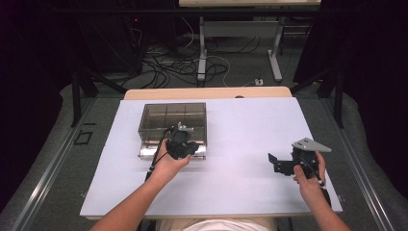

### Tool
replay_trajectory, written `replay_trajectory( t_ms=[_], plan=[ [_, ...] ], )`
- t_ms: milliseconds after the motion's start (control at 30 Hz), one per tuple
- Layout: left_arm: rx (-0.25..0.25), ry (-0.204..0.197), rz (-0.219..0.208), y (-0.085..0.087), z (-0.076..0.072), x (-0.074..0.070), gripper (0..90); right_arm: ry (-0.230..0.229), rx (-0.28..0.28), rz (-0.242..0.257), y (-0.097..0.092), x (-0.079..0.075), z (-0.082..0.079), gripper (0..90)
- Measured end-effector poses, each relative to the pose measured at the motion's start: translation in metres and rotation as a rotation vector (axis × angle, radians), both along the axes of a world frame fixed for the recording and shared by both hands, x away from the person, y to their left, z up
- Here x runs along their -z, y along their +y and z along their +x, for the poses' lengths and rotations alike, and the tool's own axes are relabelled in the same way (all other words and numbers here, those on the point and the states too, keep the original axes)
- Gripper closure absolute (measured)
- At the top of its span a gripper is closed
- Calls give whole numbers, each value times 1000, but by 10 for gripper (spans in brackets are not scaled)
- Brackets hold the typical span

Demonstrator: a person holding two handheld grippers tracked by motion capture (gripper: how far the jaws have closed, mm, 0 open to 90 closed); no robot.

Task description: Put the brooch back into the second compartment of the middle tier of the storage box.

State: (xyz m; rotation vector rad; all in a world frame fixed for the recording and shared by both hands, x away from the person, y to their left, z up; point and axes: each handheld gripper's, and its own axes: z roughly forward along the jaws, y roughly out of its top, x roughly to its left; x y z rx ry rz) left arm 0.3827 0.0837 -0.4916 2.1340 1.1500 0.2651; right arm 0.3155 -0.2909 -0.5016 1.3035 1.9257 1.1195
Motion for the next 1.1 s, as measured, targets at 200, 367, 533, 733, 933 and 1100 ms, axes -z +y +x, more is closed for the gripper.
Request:
replay_trajectory(
  t_ms=[200, 367, 533, 733, 933, 1100],
  plan=[
    [1, -2, -9, 1, 0, -1, 750, -1, -4, -2, -1, 0, 0, 0],
    [1, -12, -21, 2, -3, -3, 706, -1, -6, -4, 0, 0, 0, 0],
    [2, -30, -27, 3, -6, -7, 675, 0, -7, -2, 0, 0, 0, 0],
    [0, -49, -34, 5, -10, -12, 621, -2, -8, -5, 0, 0, 0, 0],
    [2, -66, -46, 6, -14, -16, 583, -2, -7, -10, 0, 1, 0, 0],
    [-2, -75, -57, 9, -18, -21, 539, -2, -8, -11, 0, 1, 0, 0]
  ],
)
